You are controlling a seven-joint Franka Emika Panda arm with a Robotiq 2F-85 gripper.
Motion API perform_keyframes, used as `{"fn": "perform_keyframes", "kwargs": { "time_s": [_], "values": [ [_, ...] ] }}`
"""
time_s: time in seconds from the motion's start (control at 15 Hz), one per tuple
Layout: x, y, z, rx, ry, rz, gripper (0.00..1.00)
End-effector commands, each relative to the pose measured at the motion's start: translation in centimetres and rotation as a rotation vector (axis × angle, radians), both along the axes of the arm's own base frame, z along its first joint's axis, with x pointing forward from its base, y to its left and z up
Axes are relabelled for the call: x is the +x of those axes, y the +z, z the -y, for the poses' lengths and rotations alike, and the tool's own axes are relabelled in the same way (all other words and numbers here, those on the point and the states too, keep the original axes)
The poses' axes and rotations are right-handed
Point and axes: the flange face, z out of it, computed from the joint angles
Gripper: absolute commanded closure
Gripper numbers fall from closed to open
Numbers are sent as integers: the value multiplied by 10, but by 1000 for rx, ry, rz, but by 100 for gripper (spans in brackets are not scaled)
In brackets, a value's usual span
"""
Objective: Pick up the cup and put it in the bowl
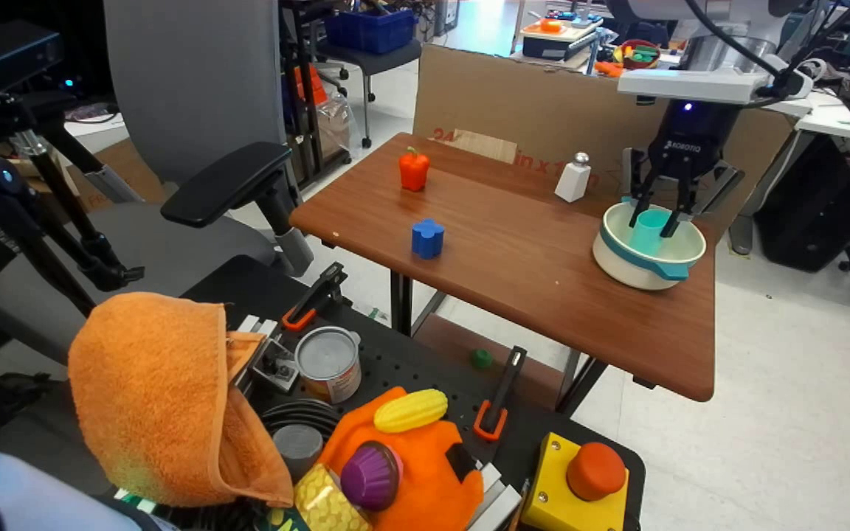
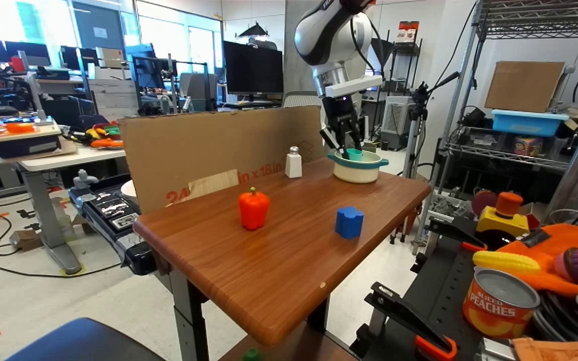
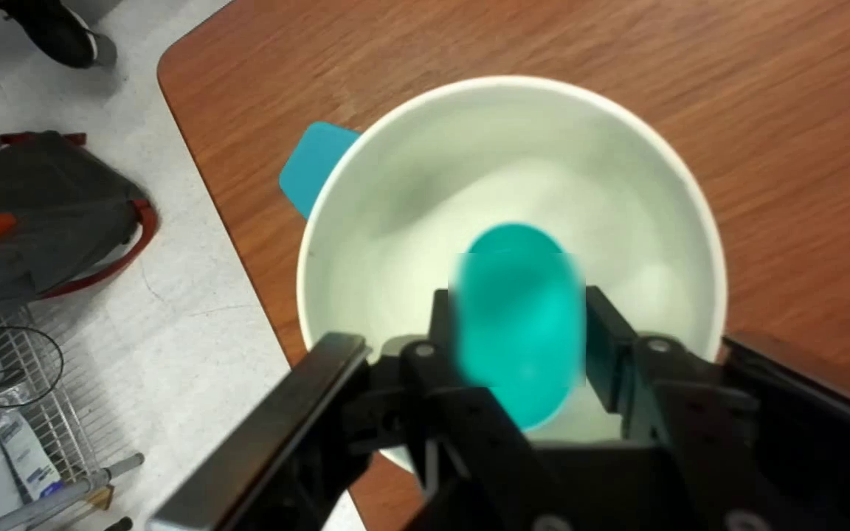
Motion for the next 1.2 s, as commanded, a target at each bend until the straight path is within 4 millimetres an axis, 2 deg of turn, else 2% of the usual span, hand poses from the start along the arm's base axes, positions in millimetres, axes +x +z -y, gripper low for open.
{"fn": "perform_keyframes", "kwargs": {
  "time_s": [0.0, 0.07, 0.13, 0.4, 0.47, 0.6, 0.8, 0.87, 1.0, 1.13],
  "values": [
    [9, -5, 8, -9, -23, -24, 83],
    [9, -3, 7, -10, -18, -26, 47],
    [8, -1, 6, -8, -6, -27, 31],
    [-3, 14, 0, 13, 61, -22, 4],
    [-7, 20, -2, 19, 84, -18, 0],
    [-19, 38, -5, 43, 134, -35, 0],
    [-43, 79, -12, 82, 174, -28, 0],
    [-18, 48, -2, 51, 149, -30, 0],
    [-29, 72, -5, 63, 156, -18, 0],
    [-36, 80, -7, 70, 157, -17, 0]
  ]
}}
